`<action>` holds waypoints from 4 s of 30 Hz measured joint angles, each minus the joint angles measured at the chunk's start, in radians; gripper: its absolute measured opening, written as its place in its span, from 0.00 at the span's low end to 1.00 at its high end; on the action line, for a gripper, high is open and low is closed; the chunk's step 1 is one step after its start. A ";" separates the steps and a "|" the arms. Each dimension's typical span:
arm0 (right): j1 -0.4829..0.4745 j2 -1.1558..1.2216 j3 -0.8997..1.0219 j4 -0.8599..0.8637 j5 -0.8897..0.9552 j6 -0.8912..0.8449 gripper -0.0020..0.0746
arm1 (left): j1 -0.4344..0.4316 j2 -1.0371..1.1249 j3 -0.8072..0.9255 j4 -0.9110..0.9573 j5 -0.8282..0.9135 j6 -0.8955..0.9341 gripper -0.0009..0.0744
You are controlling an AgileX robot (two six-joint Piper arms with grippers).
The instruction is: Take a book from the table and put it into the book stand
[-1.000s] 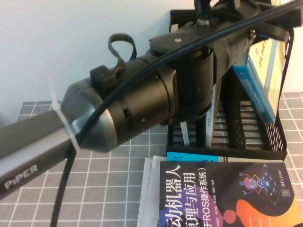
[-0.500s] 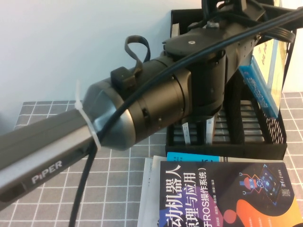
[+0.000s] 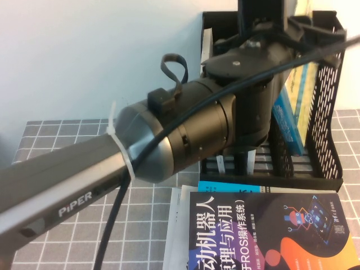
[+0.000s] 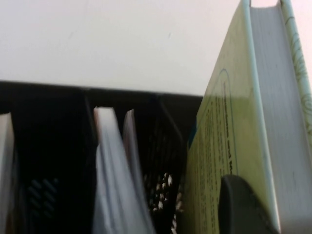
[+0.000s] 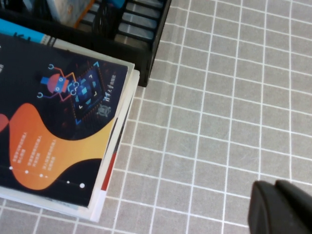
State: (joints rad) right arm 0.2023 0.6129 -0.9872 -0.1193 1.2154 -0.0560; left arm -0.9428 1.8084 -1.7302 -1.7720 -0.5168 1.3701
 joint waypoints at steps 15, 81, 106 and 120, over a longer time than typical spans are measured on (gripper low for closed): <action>0.000 0.000 0.000 0.053 -0.024 0.000 0.02 | 0.000 -0.028 0.007 0.000 0.055 0.018 0.27; 0.000 -0.134 0.538 0.476 -0.624 -0.449 0.02 | 0.028 -0.711 0.708 0.001 0.040 0.540 0.01; 0.000 -0.216 0.660 0.669 -0.534 -0.561 0.02 | 0.028 -0.734 0.873 0.010 0.254 0.456 0.01; 0.000 -0.217 0.660 0.674 -0.534 -0.562 0.02 | 0.028 -0.755 0.887 0.010 0.184 0.473 0.01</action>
State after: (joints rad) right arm 0.2023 0.3960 -0.3274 0.5548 0.6814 -0.6175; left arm -0.9143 1.0538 -0.8428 -1.7619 -0.3330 1.8434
